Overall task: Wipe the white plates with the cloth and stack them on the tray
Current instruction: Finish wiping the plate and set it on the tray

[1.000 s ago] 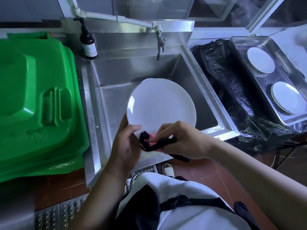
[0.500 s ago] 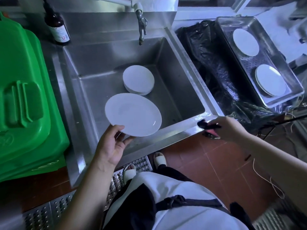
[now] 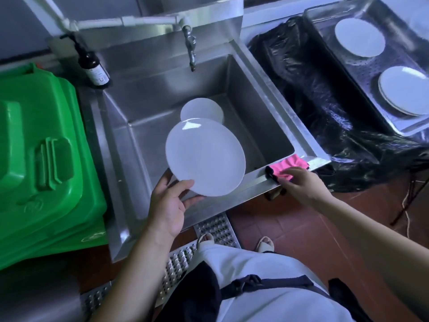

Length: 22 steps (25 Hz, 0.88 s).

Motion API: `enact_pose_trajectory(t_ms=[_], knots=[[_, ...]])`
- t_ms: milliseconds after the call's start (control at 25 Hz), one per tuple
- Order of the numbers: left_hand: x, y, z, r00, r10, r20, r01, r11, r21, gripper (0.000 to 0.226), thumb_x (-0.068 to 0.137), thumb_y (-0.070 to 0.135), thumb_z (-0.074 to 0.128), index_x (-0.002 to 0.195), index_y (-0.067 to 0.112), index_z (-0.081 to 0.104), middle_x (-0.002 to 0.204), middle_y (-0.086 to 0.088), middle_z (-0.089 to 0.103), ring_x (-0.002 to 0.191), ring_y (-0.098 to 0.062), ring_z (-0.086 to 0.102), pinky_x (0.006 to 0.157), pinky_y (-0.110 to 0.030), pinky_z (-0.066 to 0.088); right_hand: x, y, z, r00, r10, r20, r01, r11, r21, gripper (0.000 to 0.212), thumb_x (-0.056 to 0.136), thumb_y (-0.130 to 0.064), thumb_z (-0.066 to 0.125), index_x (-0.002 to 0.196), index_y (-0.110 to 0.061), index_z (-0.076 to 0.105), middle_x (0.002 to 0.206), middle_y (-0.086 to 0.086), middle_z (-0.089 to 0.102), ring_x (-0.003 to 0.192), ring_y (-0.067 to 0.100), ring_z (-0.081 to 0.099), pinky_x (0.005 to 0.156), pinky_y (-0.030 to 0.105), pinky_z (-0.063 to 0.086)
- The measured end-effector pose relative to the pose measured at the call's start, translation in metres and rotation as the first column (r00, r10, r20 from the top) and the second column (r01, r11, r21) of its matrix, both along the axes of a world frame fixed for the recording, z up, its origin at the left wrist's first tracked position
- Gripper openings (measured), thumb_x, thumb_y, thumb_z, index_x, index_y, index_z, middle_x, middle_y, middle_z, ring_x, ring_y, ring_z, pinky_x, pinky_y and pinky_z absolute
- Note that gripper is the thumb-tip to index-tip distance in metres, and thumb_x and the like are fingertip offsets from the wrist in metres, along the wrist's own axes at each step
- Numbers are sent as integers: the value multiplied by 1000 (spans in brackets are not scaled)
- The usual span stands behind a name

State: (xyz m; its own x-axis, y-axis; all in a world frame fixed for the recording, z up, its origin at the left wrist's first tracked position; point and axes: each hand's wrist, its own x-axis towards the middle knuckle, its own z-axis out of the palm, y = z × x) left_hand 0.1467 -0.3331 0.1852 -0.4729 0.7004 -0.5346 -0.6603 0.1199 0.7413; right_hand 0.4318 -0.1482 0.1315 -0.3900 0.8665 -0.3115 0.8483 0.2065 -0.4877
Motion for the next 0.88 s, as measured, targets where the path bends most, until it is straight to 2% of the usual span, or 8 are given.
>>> enact_pose_trajectory(t_ms=[120,200,280,360,480,640,760,880], knots=[[33,24,18,990,-88,-108,85,996,-34,50,89,-9,61,127,23,63,107,10,77,100,-21,74,62,-33,62,4,17,38,923,-230,-310,186,968,-166,32,92,-34,68,123,-27,70,113,-5,70,103,13,66,83,26,46],[61,42,28,980,-154,-127,150,988,-39,50,89,-9,62,126,25,63,109,7,77,94,-20,75,58,-31,61,17,31,66,815,-370,-445,204,903,-378,34,93,-38,66,126,-30,66,120,-6,68,110,10,63,94,31,49],[83,58,35,965,-225,-138,222,974,-35,51,88,-9,62,128,22,63,115,1,74,91,-20,74,57,-32,61,35,44,85,738,-484,-470,183,814,-552,31,95,-43,61,125,-32,63,126,-5,65,115,16,62,99,45,51],[109,76,41,939,-303,-162,302,953,-26,51,87,-9,61,129,20,63,116,-3,73,91,-21,73,59,-35,62,65,56,95,674,-577,-461,190,739,-647,32,96,-47,58,122,-28,64,124,3,66,113,24,64,97,52,52],[151,100,50,903,-393,-173,396,918,-16,47,88,-10,59,126,17,64,116,-7,74,90,-23,74,65,-41,64,115,68,98,567,-677,-470,178,657,-732,42,97,-49,54,121,-18,68,119,11,71,107,31,67,95,52,54],[195,123,50,851,-502,-154,506,862,-17,52,76,-4,70,124,16,67,121,-13,72,89,-28,73,71,-46,63,179,73,100,464,-745,-479,186,611,-769,43,98,-45,52,117,-11,70,94,7,72,85,25,69,81,46,57],[219,144,52,798,-591,-117,592,805,-29,54,70,2,71,122,19,70,124,-18,70,95,-35,67,75,-49,63,221,77,103,437,-756,-487,183,605,-775,44,96,-46,55,118,-11,71,109,16,69,92,33,69,80,51,59],[237,165,63,749,-651,-123,652,757,-42,54,73,3,72,125,17,69,126,-18,69,92,-35,62,66,-43,64,248,81,108,396,-768,-503,168,599,-783,41,95,-47,56,115,-17,74,126,21,65,100,37,68,81,53,59]])
